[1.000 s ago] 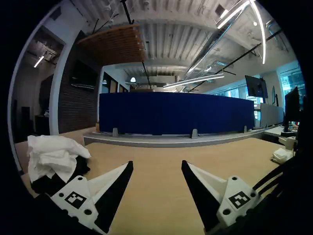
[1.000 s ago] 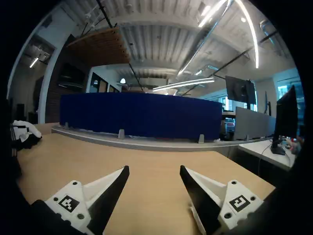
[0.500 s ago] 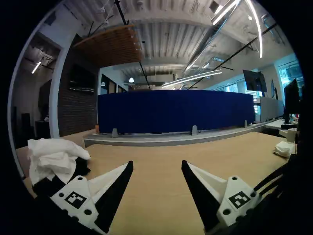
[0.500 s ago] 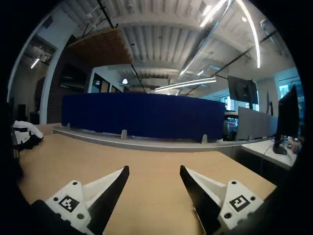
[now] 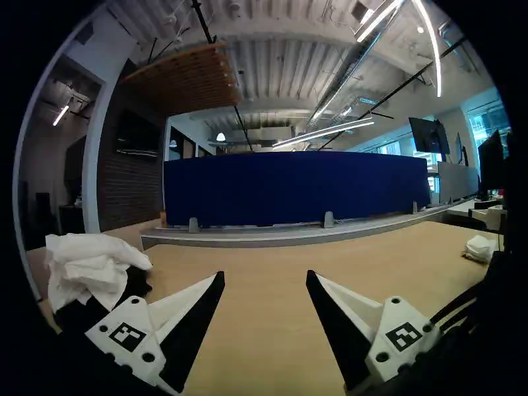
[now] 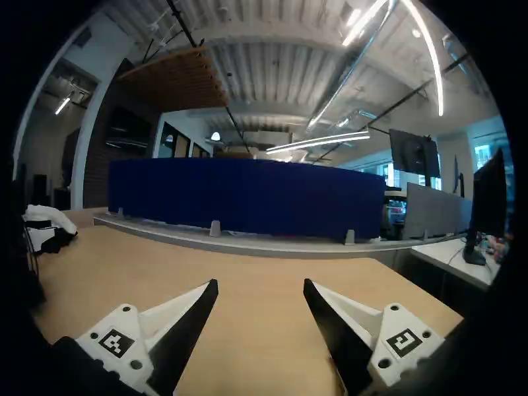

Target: Fold towel

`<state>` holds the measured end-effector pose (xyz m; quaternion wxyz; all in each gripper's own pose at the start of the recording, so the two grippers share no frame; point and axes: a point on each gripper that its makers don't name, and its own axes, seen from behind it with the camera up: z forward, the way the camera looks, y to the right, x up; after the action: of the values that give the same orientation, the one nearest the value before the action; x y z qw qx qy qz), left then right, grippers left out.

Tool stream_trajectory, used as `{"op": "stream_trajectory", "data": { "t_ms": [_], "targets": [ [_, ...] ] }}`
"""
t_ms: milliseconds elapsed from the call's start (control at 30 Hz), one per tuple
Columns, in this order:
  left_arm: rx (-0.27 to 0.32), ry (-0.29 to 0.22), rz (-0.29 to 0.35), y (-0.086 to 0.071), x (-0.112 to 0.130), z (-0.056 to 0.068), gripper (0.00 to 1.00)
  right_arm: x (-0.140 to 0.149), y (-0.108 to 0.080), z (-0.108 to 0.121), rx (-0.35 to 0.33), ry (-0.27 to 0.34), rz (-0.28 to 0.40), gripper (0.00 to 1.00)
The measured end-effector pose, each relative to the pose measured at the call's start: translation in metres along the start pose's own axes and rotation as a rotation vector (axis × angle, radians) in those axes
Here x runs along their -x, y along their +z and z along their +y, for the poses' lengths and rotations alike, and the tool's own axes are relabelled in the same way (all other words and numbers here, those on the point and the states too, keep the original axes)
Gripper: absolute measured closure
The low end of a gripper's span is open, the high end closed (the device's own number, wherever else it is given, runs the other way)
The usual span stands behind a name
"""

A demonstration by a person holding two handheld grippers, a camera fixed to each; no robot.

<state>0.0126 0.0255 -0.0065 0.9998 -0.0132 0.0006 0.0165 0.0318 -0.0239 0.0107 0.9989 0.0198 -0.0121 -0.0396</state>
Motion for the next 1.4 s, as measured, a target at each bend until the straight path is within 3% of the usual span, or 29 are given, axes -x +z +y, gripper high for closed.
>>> {"op": "stream_trajectory", "data": {
  "t_ms": [400, 1000, 1400],
  "targets": [
    [0.004, -0.011, -0.001, 0.000, 0.012, -0.012, 0.09, -0.005, -0.005, 0.011, 0.026, 0.001, 0.017, 0.00],
    [0.018, -0.034, 0.001, 0.004, 0.014, -0.011, 0.09, 0.000, -0.002, 0.007, 0.022, 0.000, 0.012, 0.00],
    [0.018, -0.034, 0.000, 0.004, 0.014, -0.010, 0.08, 0.018, 0.002, 0.008, 0.021, 0.003, 0.000, 0.00]
  ]
}}
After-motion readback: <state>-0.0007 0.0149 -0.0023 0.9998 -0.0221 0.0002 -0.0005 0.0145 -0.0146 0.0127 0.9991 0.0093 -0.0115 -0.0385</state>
